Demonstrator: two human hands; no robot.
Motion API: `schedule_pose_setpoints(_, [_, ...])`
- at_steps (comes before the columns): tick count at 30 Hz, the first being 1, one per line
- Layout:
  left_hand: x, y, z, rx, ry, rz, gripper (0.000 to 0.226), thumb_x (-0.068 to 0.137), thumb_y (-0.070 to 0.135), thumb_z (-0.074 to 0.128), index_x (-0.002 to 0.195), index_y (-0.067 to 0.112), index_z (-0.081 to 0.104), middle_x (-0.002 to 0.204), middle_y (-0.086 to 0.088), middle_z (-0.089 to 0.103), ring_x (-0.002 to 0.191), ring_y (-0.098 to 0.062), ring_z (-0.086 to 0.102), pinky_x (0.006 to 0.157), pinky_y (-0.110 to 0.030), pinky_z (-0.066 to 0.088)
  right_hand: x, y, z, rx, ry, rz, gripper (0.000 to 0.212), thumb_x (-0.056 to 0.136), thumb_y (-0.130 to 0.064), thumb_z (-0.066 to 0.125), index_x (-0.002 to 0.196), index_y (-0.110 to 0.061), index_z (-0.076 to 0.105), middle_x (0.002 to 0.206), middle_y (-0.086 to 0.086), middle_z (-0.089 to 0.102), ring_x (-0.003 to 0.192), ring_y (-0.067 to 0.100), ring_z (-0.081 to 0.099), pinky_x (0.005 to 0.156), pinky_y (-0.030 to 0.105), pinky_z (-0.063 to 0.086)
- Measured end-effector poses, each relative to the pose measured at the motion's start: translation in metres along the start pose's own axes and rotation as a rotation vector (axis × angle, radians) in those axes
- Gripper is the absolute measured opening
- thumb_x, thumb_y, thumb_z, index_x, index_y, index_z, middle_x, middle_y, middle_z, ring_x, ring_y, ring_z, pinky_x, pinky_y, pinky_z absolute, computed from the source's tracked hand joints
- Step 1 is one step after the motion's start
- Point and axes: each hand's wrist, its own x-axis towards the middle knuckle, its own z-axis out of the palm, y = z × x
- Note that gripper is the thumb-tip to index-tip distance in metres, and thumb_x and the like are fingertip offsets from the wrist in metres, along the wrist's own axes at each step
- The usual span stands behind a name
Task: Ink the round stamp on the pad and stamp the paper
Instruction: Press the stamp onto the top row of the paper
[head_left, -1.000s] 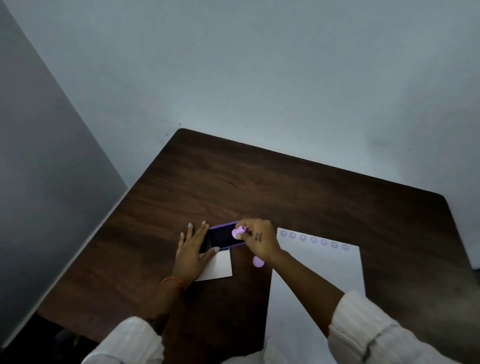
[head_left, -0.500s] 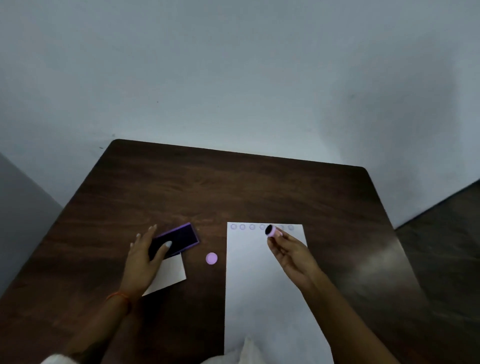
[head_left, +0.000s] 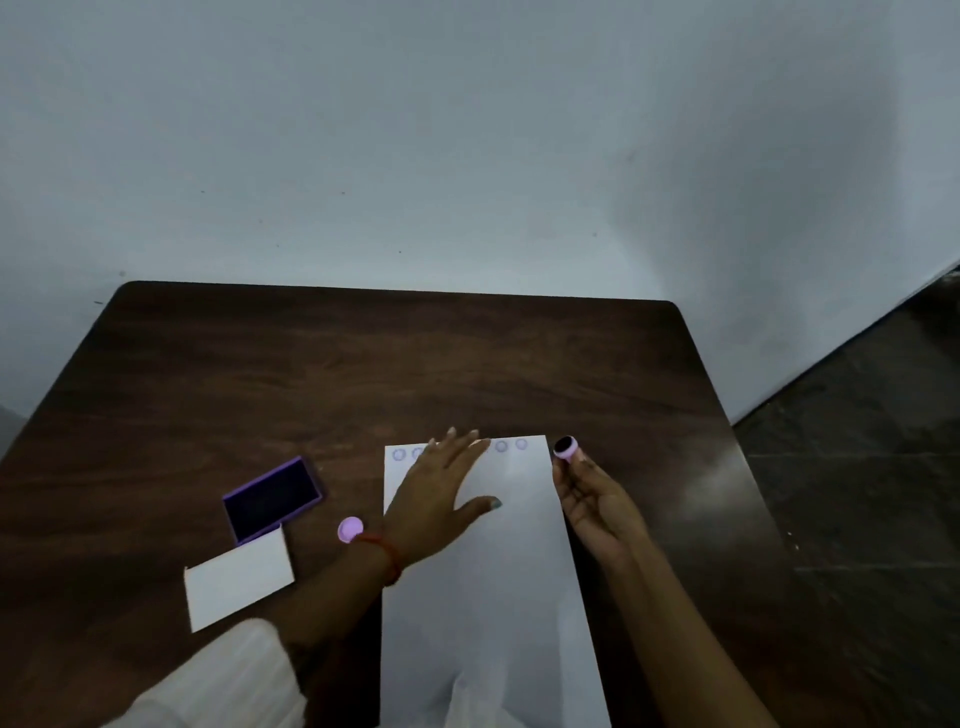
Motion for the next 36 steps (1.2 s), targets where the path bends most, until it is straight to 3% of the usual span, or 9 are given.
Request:
schedule_pose_setpoints(9, [0.047, -0.016, 0.03, 0.238, -0.209, -0.03, 0.086, 0.08, 0.059, 0.054, 0.146, 0.024, 0.01, 0.159, -0.003, 0.01, 0.146, -0.023, 0.004, 0.118, -0.041, -0.004, 0.03, -0.007, -0.009, -0.3, 0.16, -0.08, 0.026, 0.085, -0.005, 0.06, 0.11, -0.003, 0.063, 0.102, 0.011, 0.069, 0.092, 0.02, 0.067, 0.07, 0.023, 0.058])
schedule_pose_setpoints(12, [0.049, -0.026, 0.034, 0.283, -0.193, -0.005, 0.093, 0.075, 0.065, 0.053, 0.146, 0.025, 0.008, 0.159, -0.002, 0.011, 0.146, -0.022, 0.005, 0.116, -0.042, -0.009, 0.037, -0.008, -0.006, -0.483, 0.226, -0.162, 0.03, 0.08, -0.005, 0.066, 0.11, -0.006, 0.063, 0.11, 0.014, 0.067, 0.101, 0.026, 0.064, 0.081, 0.032, 0.055])
schedule_pose_setpoints(17, [0.049, -0.03, 0.035, 0.296, -0.187, 0.023, 0.09, 0.074, 0.069, 0.052, 0.145, 0.033, 0.009, 0.158, -0.001, 0.012, 0.146, -0.023, 0.007, 0.115, -0.044, -0.011, 0.043, -0.004, -0.001, -0.971, 0.259, -0.503, 0.024, 0.082, -0.017, 0.068, 0.106, -0.014, 0.065, 0.101, 0.002, 0.069, 0.094, 0.014, 0.065, 0.082, 0.028, 0.055])
schedule_pose_setpoints(21, [0.05, -0.029, 0.034, 0.303, -0.209, 0.013, 0.086, 0.075, 0.069, 0.051, 0.144, 0.034, 0.014, 0.159, -0.001, 0.01, 0.146, -0.022, 0.004, 0.115, -0.044, -0.011, 0.048, 0.0, 0.002, -1.364, 0.211, -0.748, 0.019, 0.091, -0.018, 0.056, 0.097, -0.007, 0.07, 0.095, 0.01, 0.073, 0.089, 0.018, 0.065, 0.08, 0.021, 0.045])
schedule_pose_setpoints(24, [0.05, -0.029, 0.033, 0.292, -0.21, 0.01, 0.085, 0.074, 0.068, 0.052, 0.143, 0.033, 0.017, 0.159, -0.001, 0.01, 0.146, -0.022, 0.004, 0.115, -0.043, -0.012, 0.053, -0.003, 0.005, -1.552, 0.145, -0.763, 0.018, 0.091, -0.015, 0.055, 0.099, -0.006, 0.069, 0.099, 0.011, 0.072, 0.092, 0.019, 0.065, 0.083, 0.02, 0.043])
schedule_pose_setpoints(29, [0.05, -0.028, 0.033, 0.291, -0.217, 0.003, 0.085, 0.074, 0.067, 0.053, 0.143, 0.034, 0.017, 0.159, -0.001, 0.009, 0.146, -0.022, 0.004, 0.115, -0.042, -0.013, 0.055, -0.007, 0.009, -1.751, 0.077, -0.722, 0.018, 0.089, -0.012, 0.057, 0.104, -0.008, 0.065, 0.108, 0.012, 0.069, 0.098, 0.023, 0.064, 0.089, 0.032, 0.05])
schedule_pose_setpoints(36, [0.051, -0.028, 0.034, 0.288, -0.218, 0.0, 0.085, 0.074, 0.068, 0.053, 0.143, 0.034, 0.017, 0.159, -0.001, 0.01, 0.146, -0.022, 0.004, 0.113, -0.04, -0.014, 0.056, -0.007, 0.016, -1.958, 0.057, -0.593, 0.028, 0.088, -0.012, 0.058, 0.116, -0.012, 0.059, 0.118, 0.01, 0.064, 0.102, 0.024, 0.062, 0.088, 0.029, 0.049])
